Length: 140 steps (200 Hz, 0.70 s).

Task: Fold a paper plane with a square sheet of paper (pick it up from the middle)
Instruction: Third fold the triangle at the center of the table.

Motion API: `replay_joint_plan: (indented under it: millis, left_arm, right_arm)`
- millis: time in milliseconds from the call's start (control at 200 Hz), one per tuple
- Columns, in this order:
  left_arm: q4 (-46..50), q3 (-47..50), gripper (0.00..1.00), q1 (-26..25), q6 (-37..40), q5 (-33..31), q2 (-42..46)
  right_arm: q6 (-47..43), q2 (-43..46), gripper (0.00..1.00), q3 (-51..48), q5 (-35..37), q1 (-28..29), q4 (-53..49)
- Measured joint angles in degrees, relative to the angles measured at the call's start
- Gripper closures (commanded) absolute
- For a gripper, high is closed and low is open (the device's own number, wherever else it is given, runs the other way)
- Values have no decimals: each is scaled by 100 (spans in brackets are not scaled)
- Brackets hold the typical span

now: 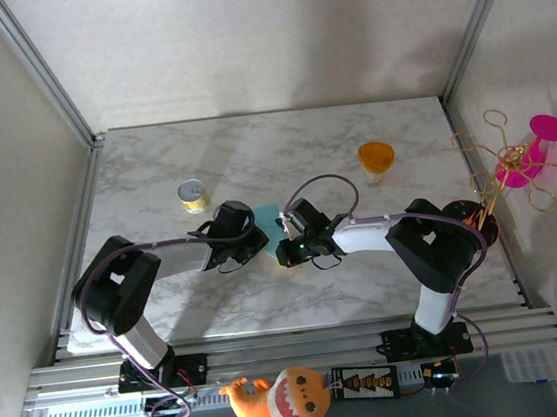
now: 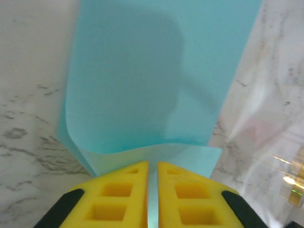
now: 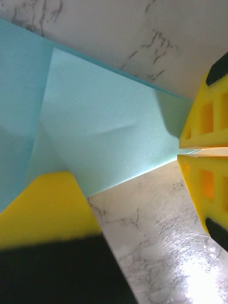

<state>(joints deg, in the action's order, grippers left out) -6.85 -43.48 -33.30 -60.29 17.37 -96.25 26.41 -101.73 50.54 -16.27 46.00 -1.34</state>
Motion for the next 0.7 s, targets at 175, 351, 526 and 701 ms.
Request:
replay_joint_plan:
  millis: [175, 351, 526, 701]
  left_arm:
    - [17, 0, 87, -98, 343, -17, 282]
    - [149, 4, 91, -243, 516, -31, 264]
    - [157, 2, 92, -328, 588, -24, 52]
    - [162, -7, 92, -354, 640, -26, -118]
  right_arm:
    - [-2, -74, 89, 129, 37, 0, -166]
    - [0, -114, 90, 199, 42, 0, -240]
    - [0, -116, 90, 208, 42, 0, -254]
    - [0, -118, 90, 208, 42, 0, -256]
